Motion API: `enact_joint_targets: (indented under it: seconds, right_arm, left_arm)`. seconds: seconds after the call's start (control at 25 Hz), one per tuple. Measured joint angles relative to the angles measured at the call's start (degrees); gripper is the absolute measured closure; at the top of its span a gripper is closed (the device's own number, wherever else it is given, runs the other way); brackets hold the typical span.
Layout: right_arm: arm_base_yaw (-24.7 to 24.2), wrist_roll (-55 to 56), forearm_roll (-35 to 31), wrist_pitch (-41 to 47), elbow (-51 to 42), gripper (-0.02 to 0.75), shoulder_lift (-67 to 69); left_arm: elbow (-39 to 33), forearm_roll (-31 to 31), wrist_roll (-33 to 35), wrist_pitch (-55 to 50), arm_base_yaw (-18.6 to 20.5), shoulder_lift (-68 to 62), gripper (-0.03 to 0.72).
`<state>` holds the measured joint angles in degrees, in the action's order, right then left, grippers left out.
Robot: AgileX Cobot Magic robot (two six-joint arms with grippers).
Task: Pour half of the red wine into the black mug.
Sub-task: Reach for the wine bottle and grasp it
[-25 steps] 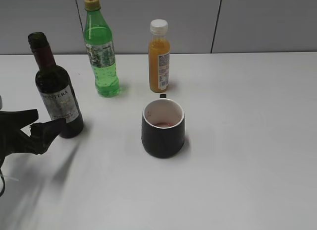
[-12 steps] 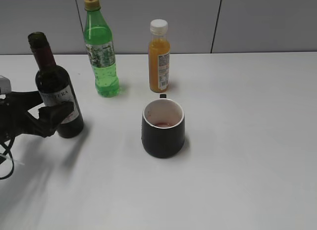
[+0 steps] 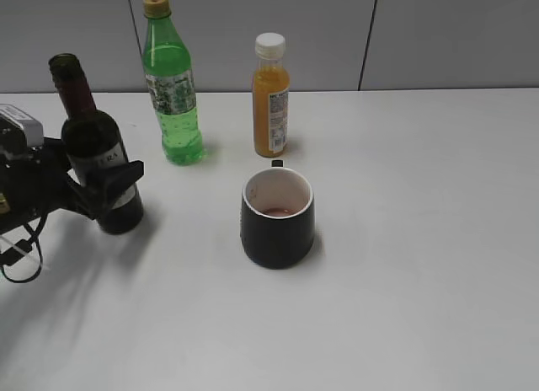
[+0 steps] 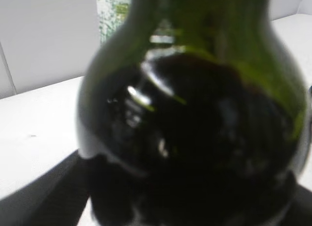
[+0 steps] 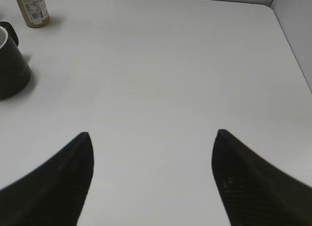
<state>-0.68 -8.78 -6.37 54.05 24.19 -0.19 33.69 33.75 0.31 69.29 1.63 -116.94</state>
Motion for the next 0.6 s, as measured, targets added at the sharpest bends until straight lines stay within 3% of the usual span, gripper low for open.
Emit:
enact_joint_targets:
  seconds: [0.4,0.6]
  right_arm:
    - [0.0,0.0,0.0,0.0,0.0,0.164,0.0]
    - [0.0,0.0,0.0,0.0,0.0,0.164,0.0]
  left_arm:
    - [4.1,0.3,0.0,0.0,-2.5,-3.4,0.01]
    - [4.2,-0.3,0.0,-0.1,-2.5,-3.6,0.12]
